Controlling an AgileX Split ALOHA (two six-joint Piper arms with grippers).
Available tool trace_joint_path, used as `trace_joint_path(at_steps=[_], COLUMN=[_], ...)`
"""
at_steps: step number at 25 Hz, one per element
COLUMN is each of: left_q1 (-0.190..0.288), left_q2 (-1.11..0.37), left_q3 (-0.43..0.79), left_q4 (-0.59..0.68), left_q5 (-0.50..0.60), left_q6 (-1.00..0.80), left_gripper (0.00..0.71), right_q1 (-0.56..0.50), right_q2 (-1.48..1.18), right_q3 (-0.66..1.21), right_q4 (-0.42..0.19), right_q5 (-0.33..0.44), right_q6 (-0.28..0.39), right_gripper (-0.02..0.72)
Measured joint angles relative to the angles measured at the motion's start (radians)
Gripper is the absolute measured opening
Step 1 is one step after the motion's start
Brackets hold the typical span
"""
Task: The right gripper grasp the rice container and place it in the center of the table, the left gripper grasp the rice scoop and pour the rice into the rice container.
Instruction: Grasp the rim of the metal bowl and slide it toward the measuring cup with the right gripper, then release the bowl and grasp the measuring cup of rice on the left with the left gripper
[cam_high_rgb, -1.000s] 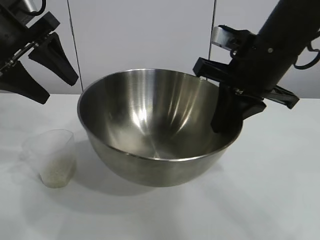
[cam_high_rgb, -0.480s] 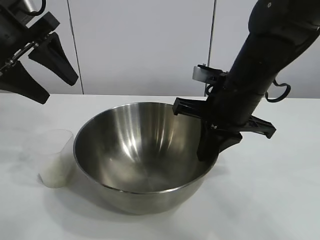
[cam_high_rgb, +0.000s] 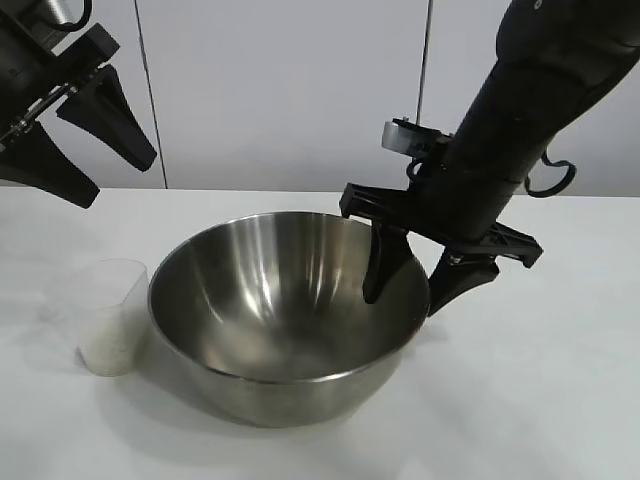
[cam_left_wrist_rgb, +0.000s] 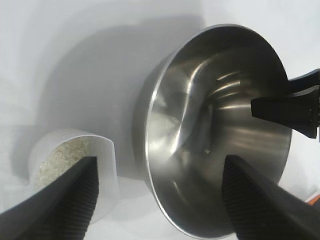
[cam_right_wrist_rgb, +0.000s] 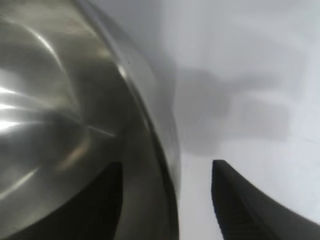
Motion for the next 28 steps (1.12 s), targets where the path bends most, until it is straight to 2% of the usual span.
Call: trace_joint_path(at_steps=[3, 6, 8, 12, 14, 18, 23, 25, 28], left_q1=[0.000, 0.000, 0.000, 0.000, 0.000, 0.000, 0.000, 0.000, 0.000], left_q2=[0.000, 0.000, 0.000, 0.000, 0.000, 0.000, 0.000, 0.000, 0.000], left_q3=[0.000, 0.000, 0.000, 0.000, 0.000, 0.000, 0.000, 0.000, 0.000], left_q4=[0.000, 0.000, 0.000, 0.000, 0.000, 0.000, 0.000, 0.000, 0.000], left_q5=[0.000, 0.000, 0.000, 0.000, 0.000, -0.001, -0.001, -0.001, -0.001], left_q6=[0.000, 0.000, 0.000, 0.000, 0.000, 0.001, 0.001, 0.001, 0.001], left_gripper=[0.507, 0.507, 0.507, 0.507, 0.507, 0.507, 0.507, 0.507, 0.507], right_q1=[-0.031, -0.084, -0.124, -0.236, -0.305, -0.467, -0.653, -0.694, -0.704], right_q2=[-0.013, -0.035, -0.041, -0.055, -0.082, -0.186, -0.412, -0.527, -0.728], right_q3=[-0.056, -0.129, -0.180, -0.244, -0.250, -0.250, -0.250, -0.250, -0.251], right_q4=[-0.042, -0.102, -0.159, -0.323, -0.416, -0.544, -0.567, -0.567, -0.556], right_q5=[0.018, 0.005, -0.017, -0.015, 0.008, 0.138, 0.315, 0.349, 0.371], right_q6=[0.000, 0.000, 0.000, 0.001, 0.010, 0.027, 0.068, 0.088, 0.100], right_gripper=[0.420, 0.421, 0.421, 0.421, 0.421, 0.410, 0.410, 0.410, 0.410])
